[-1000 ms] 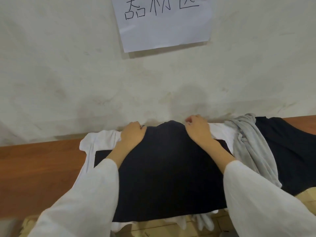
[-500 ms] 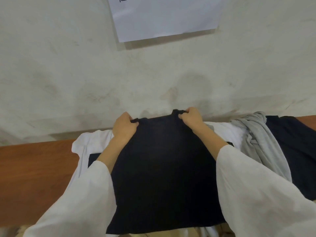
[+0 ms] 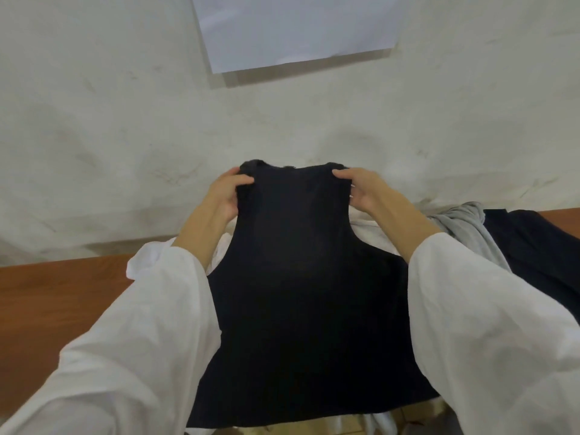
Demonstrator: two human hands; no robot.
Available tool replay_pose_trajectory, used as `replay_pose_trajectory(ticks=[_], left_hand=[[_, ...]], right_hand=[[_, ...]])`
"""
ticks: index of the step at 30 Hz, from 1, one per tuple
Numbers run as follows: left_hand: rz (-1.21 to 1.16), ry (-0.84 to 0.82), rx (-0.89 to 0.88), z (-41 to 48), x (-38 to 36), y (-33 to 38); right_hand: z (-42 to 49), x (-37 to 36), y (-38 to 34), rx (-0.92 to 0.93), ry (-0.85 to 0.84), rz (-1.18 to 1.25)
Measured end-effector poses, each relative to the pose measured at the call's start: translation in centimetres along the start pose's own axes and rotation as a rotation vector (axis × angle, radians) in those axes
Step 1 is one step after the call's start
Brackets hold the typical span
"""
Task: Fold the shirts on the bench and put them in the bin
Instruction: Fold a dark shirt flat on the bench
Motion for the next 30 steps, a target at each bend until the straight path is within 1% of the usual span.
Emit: replay_pose_trajectory(ticks=[1, 3, 5, 8, 12, 14, 16, 19, 21, 24, 26, 30], left_hand=[[-0.046, 0.002, -0.026, 0.1, -0.1, 0.8], [-0.137, -0.024, -0.061, 0.2, -0.6, 2.1], [-0.148, -0.037, -0.093, -0.4, -0.8, 3.0], [-0.112, 0.023, -0.193, -2.3, -0.3, 3.7], [0.011, -0.003, -0.283, -8.3, 0.4, 2.5], [0.104, 0.053, -0.351, -11.8, 1.6, 1.1], [0.293, 0.105, -0.404, -15.3, 3.2, -1.1], [0.667, 0.102, -0.478, -21.1, 4.8, -6.0], [0.799, 0.122, -0.477, -23.3, 6.1, -9.4], [0.88, 0.107, -0.412, -24.3, 7.6, -12.7], [0.89, 0.141, -0.385, -24.7, 8.0, -12.8], [0.859, 0.156, -0.439, -26.0, 7.5, -10.8]], right_hand=[[0.1, 0.3, -0.6, 0.046, 0.054, -0.039], [0.0, 0.5, -1.7, 0.12, 0.11, -0.06], [-0.9, 0.5, -2.4, 0.174, 0.111, -0.038], [-3.1, 0.4, -2.6, 0.238, 0.132, -0.107], [-7.9, 0.7, -0.7, 0.311, 0.089, -0.261], [-10.8, 1.3, 1.2, 0.313, 0.077, -0.328], [-13.8, 2.1, 3.9, 0.304, 0.071, -0.359], [-17.8, 2.9, 8.5, 0.253, 0.046, -0.501], [-18.8, 3.1, 10.9, 0.219, 0.031, -0.596], [-18.7, 2.9, 12.3, 0.204, 0.036, -0.709], [-18.7, 2.4, 11.7, 0.226, 0.042, -0.762], [-20.5, 2.4, 8.7, 0.426, 0.16, -0.61]])
Point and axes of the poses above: each hand's wrist, its own z-axis towards the middle knuckle, its own x-axis out of the back of the hand, y = z × x, the point moved 4 cm from there along z, towards the middle knuckle, and after that the axes turned 14 degrees about -z, right-handed, at the moved point
